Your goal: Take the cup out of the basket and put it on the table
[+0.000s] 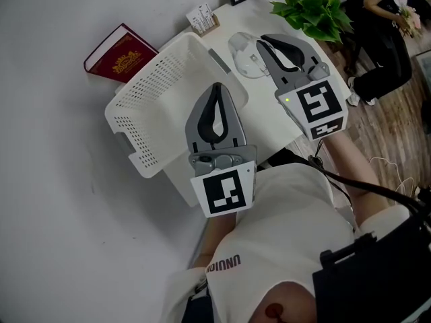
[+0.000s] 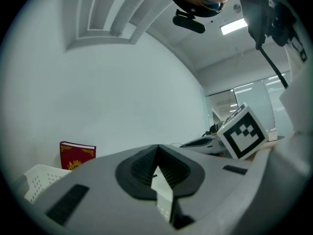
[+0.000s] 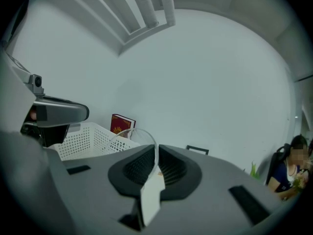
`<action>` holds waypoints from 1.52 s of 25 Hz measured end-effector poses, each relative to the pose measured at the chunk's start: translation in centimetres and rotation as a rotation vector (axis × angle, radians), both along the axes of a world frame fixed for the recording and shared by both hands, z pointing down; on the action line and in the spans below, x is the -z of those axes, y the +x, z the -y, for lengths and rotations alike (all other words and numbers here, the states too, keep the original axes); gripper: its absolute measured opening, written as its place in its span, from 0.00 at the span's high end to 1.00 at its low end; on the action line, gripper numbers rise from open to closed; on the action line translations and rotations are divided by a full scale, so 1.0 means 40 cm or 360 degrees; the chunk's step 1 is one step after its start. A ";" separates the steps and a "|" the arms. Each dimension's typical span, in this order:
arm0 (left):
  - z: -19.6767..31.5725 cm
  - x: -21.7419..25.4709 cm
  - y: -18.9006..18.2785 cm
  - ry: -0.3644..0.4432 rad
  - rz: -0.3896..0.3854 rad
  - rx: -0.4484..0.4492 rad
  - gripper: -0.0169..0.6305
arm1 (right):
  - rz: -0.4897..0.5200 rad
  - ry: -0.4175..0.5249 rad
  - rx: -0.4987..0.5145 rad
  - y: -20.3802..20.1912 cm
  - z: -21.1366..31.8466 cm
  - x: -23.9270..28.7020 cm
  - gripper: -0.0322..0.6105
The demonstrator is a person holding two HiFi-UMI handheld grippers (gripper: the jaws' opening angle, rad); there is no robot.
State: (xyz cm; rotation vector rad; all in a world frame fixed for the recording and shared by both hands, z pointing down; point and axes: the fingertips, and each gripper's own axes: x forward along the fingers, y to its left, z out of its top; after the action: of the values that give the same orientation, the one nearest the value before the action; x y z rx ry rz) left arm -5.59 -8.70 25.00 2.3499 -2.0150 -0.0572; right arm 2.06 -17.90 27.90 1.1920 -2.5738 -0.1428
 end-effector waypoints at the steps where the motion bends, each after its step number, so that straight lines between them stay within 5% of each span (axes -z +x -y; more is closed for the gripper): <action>1: 0.000 -0.002 0.007 -0.0003 -0.0006 -0.0019 0.96 | 0.0001 -0.0004 -0.0012 0.006 -0.001 -0.002 0.89; 17: -0.013 -0.042 0.088 -0.0025 -0.0032 -0.0250 0.96 | -0.0013 -0.0124 -0.0148 0.077 -0.033 -0.076 0.89; 38: -0.065 -0.118 0.078 -0.0090 -0.0026 -0.0262 0.96 | -0.0048 -0.0326 -0.0199 0.130 -0.089 -0.199 0.89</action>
State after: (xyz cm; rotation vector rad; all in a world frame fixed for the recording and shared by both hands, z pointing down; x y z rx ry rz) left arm -2.48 -6.11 29.70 2.4610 -1.7843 -0.0135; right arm 7.25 -14.36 35.87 1.2574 -2.4115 0.1258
